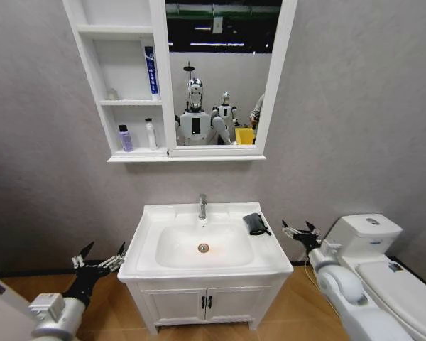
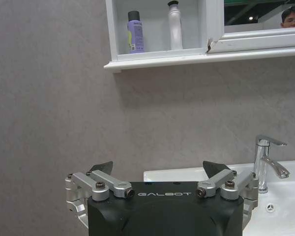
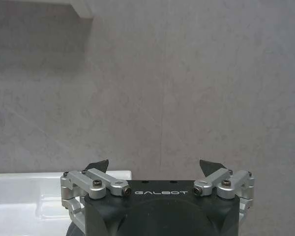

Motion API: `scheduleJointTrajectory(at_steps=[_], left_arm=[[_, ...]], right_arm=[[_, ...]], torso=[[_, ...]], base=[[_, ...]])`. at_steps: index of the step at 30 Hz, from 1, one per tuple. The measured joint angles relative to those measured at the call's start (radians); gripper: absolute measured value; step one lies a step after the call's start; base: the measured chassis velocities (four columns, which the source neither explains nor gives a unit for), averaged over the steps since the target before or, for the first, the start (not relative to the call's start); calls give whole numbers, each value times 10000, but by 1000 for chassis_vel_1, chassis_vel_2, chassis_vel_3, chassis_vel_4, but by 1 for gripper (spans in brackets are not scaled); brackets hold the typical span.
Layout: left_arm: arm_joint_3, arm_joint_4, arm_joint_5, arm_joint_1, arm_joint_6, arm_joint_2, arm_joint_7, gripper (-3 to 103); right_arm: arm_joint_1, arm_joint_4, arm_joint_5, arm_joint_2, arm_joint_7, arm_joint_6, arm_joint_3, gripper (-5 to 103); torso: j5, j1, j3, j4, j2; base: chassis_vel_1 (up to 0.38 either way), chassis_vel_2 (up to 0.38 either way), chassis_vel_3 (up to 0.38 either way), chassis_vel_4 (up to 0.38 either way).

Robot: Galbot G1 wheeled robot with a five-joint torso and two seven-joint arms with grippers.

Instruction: Move facial cleanser and shampoo from washbasin to cabinet, then wipe washbasin with towel.

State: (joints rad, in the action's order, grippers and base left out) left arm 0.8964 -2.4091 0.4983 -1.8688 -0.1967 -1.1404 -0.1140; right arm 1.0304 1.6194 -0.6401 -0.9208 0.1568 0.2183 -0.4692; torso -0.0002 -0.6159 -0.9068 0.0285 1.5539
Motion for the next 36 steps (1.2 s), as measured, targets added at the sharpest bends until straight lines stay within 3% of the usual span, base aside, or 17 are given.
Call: scheduleJointTrajectory(at_steps=[6, 8, 13, 36], left_arm=[[-5, 6, 8, 10, -5, 4, -5, 100], [-6, 7, 9, 13, -7, 6, -8, 100], [-11, 12, 17, 18, -13, 10, -12, 100], [-19, 21, 21, 22, -14, 17, -18, 100]], right_arm=[[-1824, -2031, 162, -280, -333, -67, 1562, 100], [-3005, -3161, 371, -700, -405, -131, 2402, 100], [-4133, -4589, 754, -1394, -518, -188, 3398, 100], [-4097, -5687, 1108, -2029, -230, 239, 3860, 100]], torso=[[3, 0, -1, 8, -1], [2, 0, 0, 2, -1], [1, 0, 0, 4, -1], [3, 3, 2, 5, 1]], base=[[0, 0, 0, 0], [0, 0, 0, 0], [0, 0, 0, 0], [0, 0, 0, 0]])
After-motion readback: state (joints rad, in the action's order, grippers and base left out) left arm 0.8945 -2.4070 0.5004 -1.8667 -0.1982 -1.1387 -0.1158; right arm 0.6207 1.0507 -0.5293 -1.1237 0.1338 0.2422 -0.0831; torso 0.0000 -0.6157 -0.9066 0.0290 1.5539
